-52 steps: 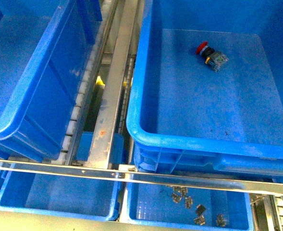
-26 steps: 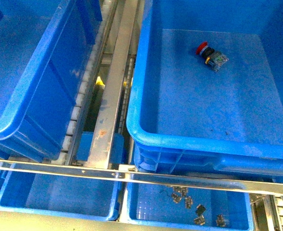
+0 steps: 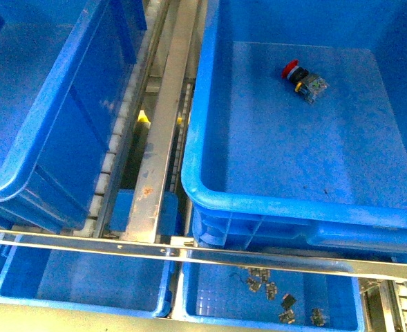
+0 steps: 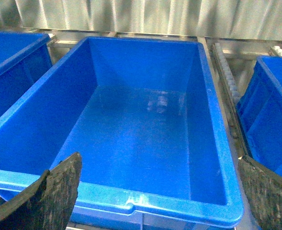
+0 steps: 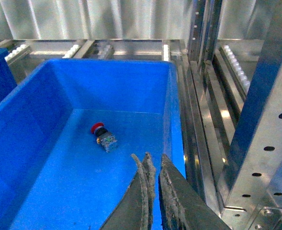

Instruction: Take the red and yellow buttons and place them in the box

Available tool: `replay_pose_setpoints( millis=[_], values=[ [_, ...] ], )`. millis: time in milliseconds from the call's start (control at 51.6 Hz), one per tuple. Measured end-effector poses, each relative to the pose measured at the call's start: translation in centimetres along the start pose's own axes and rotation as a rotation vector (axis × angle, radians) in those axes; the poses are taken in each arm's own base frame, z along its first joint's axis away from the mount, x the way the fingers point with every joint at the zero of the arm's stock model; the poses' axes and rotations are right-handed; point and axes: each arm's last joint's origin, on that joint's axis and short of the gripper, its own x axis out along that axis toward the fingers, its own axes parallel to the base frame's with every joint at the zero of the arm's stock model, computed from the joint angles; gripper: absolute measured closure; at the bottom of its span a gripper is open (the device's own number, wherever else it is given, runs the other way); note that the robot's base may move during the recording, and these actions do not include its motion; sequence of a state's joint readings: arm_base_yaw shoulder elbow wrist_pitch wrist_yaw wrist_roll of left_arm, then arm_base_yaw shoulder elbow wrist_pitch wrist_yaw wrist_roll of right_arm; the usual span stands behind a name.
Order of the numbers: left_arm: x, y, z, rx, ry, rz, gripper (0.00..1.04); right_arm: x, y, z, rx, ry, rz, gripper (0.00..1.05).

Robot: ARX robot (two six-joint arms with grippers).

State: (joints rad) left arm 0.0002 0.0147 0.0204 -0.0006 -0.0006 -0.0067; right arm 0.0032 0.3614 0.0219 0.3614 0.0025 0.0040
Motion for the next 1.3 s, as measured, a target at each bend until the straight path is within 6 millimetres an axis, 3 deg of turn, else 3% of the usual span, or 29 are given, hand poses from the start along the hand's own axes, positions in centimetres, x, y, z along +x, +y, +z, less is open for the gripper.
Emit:
replay_pose_setpoints(
  millis=[852,1297],
  values=[
    [0.0,0.0,0.0,0.0,0.0,0.0,0.08,-2.4,0.0,-0.3,-0.001,0.005,0.001,1.01],
    [0.0,0.0,0.0,0.0,0.0,0.0,0.08,-2.4,0.0,-0.3,-0.002,0.003,0.001,0.31]
  ],
)
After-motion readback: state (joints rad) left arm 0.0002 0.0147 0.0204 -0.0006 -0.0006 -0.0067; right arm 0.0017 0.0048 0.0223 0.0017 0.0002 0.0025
